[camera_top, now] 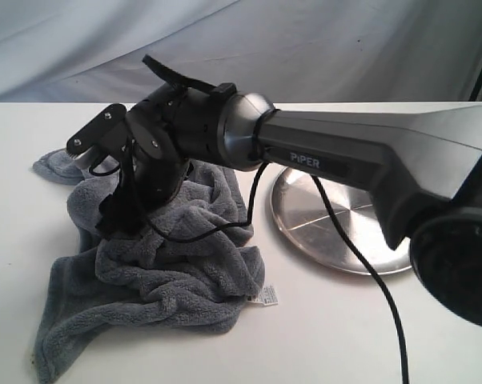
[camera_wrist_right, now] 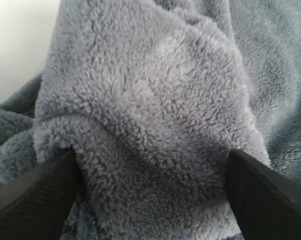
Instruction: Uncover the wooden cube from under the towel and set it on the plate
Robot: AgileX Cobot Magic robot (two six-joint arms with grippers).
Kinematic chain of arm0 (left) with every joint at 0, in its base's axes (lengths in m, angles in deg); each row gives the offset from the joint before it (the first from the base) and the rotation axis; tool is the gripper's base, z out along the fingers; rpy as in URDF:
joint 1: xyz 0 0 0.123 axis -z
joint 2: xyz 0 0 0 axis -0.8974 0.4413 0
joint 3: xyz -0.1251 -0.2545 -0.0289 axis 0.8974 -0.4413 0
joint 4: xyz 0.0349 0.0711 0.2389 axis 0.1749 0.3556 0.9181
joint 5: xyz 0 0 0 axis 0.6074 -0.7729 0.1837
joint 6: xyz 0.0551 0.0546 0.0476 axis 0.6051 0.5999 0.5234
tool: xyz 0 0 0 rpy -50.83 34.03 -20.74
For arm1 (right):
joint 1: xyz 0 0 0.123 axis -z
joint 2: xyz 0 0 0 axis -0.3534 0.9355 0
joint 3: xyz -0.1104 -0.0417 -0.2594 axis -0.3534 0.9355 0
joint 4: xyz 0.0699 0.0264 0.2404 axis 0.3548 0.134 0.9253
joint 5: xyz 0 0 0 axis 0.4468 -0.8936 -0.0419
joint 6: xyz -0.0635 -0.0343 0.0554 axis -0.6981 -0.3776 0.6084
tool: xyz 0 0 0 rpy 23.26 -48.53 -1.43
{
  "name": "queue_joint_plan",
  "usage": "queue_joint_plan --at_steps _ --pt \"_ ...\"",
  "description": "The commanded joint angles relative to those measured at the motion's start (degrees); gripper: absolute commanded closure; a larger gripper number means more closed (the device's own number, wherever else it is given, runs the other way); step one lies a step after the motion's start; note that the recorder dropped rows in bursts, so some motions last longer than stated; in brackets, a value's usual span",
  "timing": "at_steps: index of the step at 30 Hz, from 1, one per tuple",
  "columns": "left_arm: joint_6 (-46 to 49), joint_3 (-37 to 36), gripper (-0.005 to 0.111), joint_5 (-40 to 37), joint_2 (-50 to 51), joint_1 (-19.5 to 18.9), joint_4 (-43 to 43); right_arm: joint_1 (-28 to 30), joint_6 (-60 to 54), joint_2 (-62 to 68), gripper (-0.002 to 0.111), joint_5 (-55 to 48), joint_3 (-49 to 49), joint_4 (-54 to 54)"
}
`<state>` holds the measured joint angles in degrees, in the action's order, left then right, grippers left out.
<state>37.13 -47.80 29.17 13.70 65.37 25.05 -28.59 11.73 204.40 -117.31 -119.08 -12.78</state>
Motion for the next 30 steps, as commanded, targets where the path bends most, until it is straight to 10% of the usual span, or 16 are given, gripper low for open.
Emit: queue_joint_plan --at_steps 1,15,30 --pt "-0.1 -0.3 0.105 0.1 -0.1 0.0 0.0 -0.7 -0.5 0.5 0.035 -0.5 -0.2 -1.1" --pt "0.0 -0.3 0.105 0.1 -0.1 0.0 0.0 -0.9 0.2 0.1 0.106 -5.1 -0.2 -0.9" --pt "-0.2 -0.3 0.105 0.1 -0.1 0.0 0.0 -2.7 0.0 -15.7 0.108 -5.9 -0.2 -2.8"
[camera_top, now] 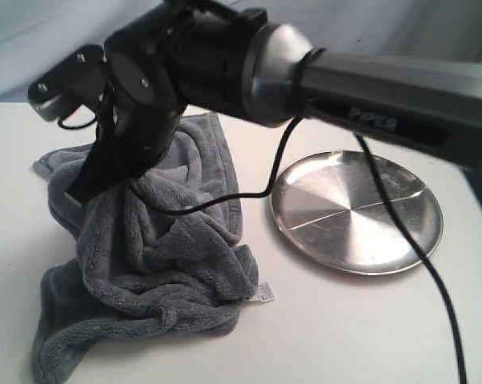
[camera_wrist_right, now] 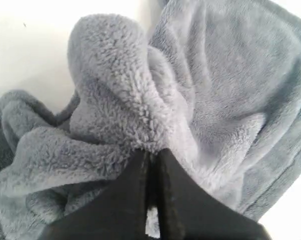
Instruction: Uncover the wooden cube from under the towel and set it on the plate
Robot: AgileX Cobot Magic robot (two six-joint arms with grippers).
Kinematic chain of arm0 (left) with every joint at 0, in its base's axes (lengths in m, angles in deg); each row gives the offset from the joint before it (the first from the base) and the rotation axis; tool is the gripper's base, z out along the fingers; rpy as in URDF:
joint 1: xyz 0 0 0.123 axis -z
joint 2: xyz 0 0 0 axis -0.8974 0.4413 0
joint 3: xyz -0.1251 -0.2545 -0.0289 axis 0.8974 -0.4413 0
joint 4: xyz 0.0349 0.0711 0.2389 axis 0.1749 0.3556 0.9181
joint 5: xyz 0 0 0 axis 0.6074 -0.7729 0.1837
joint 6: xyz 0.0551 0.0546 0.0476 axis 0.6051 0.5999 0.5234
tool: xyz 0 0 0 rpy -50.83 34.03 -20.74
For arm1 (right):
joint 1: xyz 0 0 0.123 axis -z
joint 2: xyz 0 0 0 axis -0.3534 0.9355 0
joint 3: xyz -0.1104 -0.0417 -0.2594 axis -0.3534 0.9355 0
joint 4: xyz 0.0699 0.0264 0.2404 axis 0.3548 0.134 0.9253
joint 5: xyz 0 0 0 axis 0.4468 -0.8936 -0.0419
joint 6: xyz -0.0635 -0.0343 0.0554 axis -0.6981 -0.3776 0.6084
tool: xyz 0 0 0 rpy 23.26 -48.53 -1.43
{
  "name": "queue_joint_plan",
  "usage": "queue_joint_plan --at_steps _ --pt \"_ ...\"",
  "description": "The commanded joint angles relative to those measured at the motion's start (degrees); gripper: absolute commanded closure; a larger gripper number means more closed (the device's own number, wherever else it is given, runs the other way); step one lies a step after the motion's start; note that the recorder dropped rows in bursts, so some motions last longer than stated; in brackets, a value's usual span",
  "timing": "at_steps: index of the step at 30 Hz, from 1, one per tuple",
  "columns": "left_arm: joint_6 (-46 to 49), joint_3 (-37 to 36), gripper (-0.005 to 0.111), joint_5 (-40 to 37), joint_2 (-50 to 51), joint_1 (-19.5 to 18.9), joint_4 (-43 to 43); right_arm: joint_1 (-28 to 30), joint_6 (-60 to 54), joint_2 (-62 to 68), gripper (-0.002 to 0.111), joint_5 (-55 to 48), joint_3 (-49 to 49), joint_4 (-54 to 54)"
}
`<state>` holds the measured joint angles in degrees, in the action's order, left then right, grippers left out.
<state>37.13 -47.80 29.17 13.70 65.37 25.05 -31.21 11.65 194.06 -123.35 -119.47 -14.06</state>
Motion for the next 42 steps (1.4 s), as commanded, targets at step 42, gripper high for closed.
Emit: queue_joint_plan --at_steps 42 --pt "0.0 -0.3 0.105 0.1 -0.1 0.0 0.0 7.4 33.1 -11.3 0.108 15.8 0.2 -39.9"
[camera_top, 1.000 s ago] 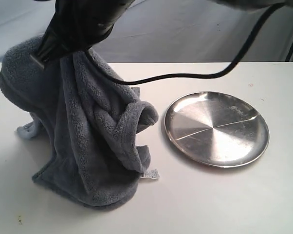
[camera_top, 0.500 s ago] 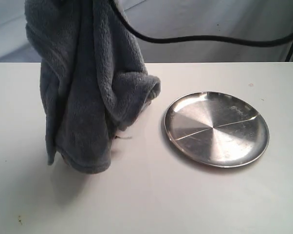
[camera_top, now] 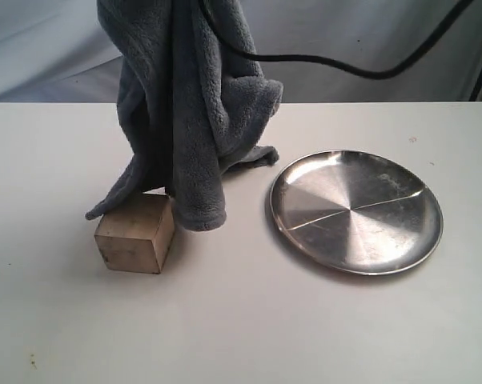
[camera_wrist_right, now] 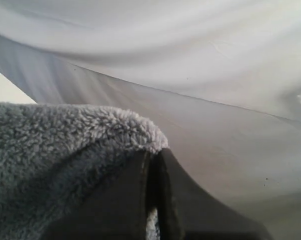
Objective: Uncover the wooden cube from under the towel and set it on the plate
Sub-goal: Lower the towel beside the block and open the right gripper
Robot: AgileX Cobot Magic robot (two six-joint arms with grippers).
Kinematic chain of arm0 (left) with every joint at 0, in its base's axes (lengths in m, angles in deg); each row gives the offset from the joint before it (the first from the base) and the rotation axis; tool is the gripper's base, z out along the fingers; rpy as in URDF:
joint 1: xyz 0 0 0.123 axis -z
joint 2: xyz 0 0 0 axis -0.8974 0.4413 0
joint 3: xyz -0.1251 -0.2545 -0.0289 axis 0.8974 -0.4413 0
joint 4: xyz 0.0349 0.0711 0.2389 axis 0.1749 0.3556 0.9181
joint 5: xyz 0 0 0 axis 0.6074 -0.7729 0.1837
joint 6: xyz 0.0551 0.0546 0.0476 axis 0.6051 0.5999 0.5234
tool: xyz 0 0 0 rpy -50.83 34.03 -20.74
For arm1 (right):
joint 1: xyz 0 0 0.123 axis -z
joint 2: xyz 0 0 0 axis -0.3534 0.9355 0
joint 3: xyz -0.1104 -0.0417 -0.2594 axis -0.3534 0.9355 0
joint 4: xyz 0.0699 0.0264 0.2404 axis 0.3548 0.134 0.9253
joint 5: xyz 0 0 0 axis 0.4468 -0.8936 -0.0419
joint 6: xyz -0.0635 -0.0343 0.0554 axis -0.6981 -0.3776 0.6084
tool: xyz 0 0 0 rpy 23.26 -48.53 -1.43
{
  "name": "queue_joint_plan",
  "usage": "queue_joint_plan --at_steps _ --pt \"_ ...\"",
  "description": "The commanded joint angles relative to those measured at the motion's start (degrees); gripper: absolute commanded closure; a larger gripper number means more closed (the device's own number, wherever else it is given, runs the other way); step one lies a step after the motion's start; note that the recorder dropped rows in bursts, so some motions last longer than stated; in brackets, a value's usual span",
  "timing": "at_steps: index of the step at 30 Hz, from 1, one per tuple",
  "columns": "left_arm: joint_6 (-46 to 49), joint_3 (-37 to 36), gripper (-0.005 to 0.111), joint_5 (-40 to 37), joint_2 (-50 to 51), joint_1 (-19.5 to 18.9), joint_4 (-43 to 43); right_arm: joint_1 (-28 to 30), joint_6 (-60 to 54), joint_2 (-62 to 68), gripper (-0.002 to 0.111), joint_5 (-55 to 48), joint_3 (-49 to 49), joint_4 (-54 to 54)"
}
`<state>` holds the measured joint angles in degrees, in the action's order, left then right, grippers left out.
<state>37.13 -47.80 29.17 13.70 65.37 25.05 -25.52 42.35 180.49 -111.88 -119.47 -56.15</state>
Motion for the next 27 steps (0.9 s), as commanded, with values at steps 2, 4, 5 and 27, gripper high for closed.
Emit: queue_joint_plan --at_steps 2,4,5,27 --pt "0.0 -0.3 0.105 0.1 -0.1 0.0 0.0 1.7 2.4 5.1 0.108 5.8 0.2 2.9" --pt "0.0 -0.3 0.105 0.1 -0.1 0.0 0.0 1.7 2.4 7.3 0.108 6.1 0.2 2.9" --pt "0.0 -0.3 0.105 0.1 -0.1 0.0 0.0 1.7 2.4 8.3 0.108 6.1 0.2 2.9" --pt "0.0 -0.3 0.105 0.1 -0.1 0.0 0.0 5.8 -13.4 21.1 0.058 3.8 0.1 24.1"
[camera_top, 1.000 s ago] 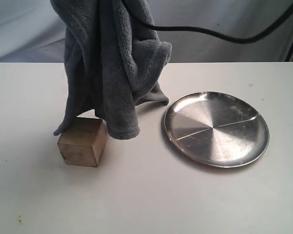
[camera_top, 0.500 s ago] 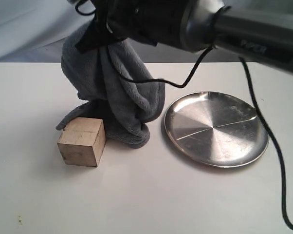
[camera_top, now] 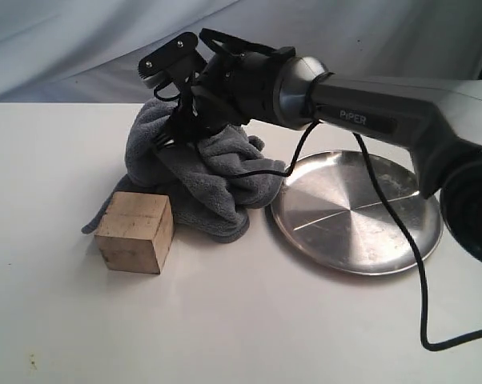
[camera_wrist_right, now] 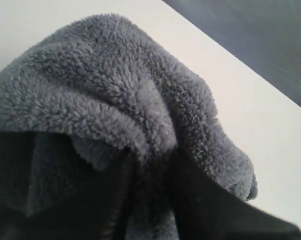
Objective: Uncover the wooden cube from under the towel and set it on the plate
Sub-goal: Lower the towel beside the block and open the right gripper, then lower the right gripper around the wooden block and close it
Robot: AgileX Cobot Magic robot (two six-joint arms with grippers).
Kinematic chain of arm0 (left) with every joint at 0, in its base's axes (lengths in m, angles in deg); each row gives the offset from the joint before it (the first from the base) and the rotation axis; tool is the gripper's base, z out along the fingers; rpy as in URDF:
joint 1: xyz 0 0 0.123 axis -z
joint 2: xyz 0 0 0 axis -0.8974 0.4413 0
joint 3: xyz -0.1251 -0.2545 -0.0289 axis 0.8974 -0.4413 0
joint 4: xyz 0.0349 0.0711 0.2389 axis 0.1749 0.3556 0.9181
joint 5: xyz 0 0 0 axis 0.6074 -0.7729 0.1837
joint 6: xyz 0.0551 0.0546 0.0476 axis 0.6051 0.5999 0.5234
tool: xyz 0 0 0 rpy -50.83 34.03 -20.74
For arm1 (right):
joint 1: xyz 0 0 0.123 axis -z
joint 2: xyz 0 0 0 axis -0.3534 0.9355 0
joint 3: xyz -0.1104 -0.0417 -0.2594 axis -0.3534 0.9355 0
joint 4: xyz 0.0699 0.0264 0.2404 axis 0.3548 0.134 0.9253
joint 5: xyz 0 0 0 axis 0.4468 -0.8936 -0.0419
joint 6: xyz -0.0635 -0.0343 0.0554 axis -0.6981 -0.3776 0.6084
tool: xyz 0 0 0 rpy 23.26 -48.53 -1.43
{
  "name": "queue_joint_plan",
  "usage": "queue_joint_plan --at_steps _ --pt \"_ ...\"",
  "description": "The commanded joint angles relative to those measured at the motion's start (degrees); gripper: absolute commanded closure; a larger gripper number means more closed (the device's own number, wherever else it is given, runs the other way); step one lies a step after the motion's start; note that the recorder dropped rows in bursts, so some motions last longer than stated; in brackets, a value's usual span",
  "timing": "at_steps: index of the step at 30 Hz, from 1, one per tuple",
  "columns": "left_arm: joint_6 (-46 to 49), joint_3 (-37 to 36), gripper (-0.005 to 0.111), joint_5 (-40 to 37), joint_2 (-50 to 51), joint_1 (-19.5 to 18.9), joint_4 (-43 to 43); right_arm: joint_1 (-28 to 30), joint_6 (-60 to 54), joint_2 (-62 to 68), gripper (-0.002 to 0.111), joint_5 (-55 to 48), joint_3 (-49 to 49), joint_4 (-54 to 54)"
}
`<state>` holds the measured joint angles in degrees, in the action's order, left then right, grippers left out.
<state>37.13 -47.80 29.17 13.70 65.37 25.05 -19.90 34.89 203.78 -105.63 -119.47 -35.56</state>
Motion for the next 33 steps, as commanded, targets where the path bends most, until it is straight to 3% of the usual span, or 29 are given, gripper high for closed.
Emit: queue_joint_plan --at_steps 1,3,9,22,27,33 --pt "0.0 -0.3 0.105 0.1 -0.1 0.0 0.0 0.1 -6.3 -2.7 0.051 -3.5 0.1 4.2" --pt "0.0 -0.3 0.105 0.1 -0.1 0.0 0.0 0.1 -6.7 -5.0 0.043 -6.8 0.1 6.1" --pt "0.0 -0.3 0.105 0.1 -0.1 0.0 0.0 0.0 -7.0 -10.5 0.043 -12.6 0.1 10.5" --pt "0.0 -0.3 0.105 0.1 -0.1 0.0 0.0 -5.3 -29.7 -12.1 0.043 -18.3 0.1 36.2" --pt "0.0 -0.3 0.105 0.1 -0.1 0.0 0.0 -8.7 -43.7 -10.0 0.043 -18.3 0.1 35.1" --pt "-0.2 -0.3 0.105 0.1 -0.1 0.0 0.0 -10.0 -47.6 -9.6 0.041 -18.7 0.4 32.4"
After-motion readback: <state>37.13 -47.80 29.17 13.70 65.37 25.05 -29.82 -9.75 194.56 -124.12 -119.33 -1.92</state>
